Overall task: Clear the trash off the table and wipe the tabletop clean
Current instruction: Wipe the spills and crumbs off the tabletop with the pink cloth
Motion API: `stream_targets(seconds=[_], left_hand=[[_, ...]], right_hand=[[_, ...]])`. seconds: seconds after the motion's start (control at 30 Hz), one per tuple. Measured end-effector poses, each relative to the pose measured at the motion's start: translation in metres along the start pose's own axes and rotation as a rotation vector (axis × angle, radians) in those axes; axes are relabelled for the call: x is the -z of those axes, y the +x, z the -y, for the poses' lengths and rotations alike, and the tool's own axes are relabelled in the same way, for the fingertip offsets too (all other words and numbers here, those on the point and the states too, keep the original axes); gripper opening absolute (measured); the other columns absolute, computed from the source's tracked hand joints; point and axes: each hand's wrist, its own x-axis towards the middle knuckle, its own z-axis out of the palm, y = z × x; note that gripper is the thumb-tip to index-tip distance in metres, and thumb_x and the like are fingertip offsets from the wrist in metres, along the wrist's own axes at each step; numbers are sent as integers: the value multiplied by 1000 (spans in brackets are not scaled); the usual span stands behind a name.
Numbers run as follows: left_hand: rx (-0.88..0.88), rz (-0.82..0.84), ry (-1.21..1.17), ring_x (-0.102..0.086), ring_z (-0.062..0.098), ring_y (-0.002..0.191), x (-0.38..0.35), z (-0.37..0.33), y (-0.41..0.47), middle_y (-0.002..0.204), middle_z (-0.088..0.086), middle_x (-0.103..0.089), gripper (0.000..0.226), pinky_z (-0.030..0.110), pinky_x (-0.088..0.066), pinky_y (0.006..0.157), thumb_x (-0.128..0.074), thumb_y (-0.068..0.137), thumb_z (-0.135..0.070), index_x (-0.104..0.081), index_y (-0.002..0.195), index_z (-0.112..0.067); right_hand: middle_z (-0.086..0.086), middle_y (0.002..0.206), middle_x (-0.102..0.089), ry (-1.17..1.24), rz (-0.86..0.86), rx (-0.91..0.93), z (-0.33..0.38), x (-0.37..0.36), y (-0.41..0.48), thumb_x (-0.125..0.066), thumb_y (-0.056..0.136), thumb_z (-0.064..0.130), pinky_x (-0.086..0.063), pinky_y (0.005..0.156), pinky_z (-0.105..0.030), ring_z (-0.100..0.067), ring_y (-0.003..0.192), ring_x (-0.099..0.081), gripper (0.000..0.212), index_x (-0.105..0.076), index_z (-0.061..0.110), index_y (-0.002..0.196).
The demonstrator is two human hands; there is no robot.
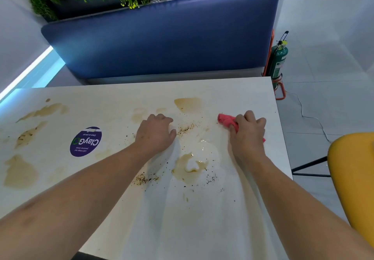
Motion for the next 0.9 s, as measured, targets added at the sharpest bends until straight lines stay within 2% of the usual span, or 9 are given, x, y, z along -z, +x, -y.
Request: stream_targets(seconds=[0.1, 0.13, 0.27, 0.37, 0.43, 0.63, 0.77, 0.83, 0.9], left_hand=[[53, 72, -53, -39, 26, 138, -3, -4, 12, 152, -2, -48, 57, 42, -35, 109, -45, 100, -52, -44, 152, -27], [65, 76, -70, -39, 26, 138, -3, -3, 15, 152, -2, -48, 57, 43, -35, 109, -46, 100, -53, -44, 152, -28], [82, 101, -94, -40, 27, 135, -3, -2, 30, 148, -3, -53, 49, 42, -37, 105, -42, 102, -52, -54, 145, -31], [50, 84, -64, -50, 27, 122, -1, -2, 37, 122, 0, -68, 41, 41, -44, 96, -38, 103, -47, -69, 123, -30], [40, 57, -48, -54, 25, 114, 1, 0, 42, 106, -3, -73, 42, 39, -46, 91, -36, 104, -47, -74, 116, -32], [64, -39, 4, -59, 18, 94, -4, 9, 57, 76, -3, -72, 51, 34, -41, 78, -38, 102, -51, -81, 95, -24], [53, -70, 12, -60, 19, 93, -10, 8, 54, 81, 0, -74, 54, 31, -39, 73, -36, 102, -49, -81, 91, -21], [56, -42, -11, -59, 21, 99, -10, 7, 51, 84, -1, -74, 52, 32, -39, 76, -35, 102, -48, -81, 95, -24], [68, 1, -46, -57, 22, 109, -8, 6, 49, 99, 0, -75, 49, 35, -45, 86, -34, 103, -49, -80, 104, -30]], right_hand=[[6, 119, -49, 20, 18, 8, 13, -8, 14, -52, 103, 23, -40, 87, -42, -26, 101, -35, 30, -58, 26, 133], [7, 118, -49, 28, 34, 15, 18, -10, 17, -51, 103, 23, -42, 87, -43, -26, 101, -35, 30, -59, 28, 132], [11, 101, -41, 36, 111, 101, 26, -16, 15, -49, 104, 27, -46, 79, -44, -23, 94, -34, 20, -69, 26, 106], [13, 98, -40, 26, 141, 194, 17, -14, 13, -49, 104, 29, -44, 77, -40, -21, 92, -33, 21, -70, 28, 102], [11, 99, -40, -3, 142, 203, 14, -13, 21, -50, 104, 29, -45, 79, -41, -22, 92, -33, 20, -70, 26, 103], [6, 105, -42, -24, 124, 151, 37, -33, 50, -47, 105, 25, -46, 81, -46, -25, 96, -34, 21, -68, 19, 104], [9, 99, -41, 17, 176, 237, 37, -36, 39, -49, 104, 25, -44, 75, -40, -24, 93, -32, 22, -71, 21, 102], [11, 97, -40, 43, 195, 272, 29, -31, 31, -50, 103, 27, -44, 73, -39, -23, 92, -33, 22, -71, 24, 102], [12, 95, -39, 49, 161, 258, 22, -26, 31, -49, 103, 26, -45, 72, -39, -22, 92, -32, 22, -71, 25, 100]])
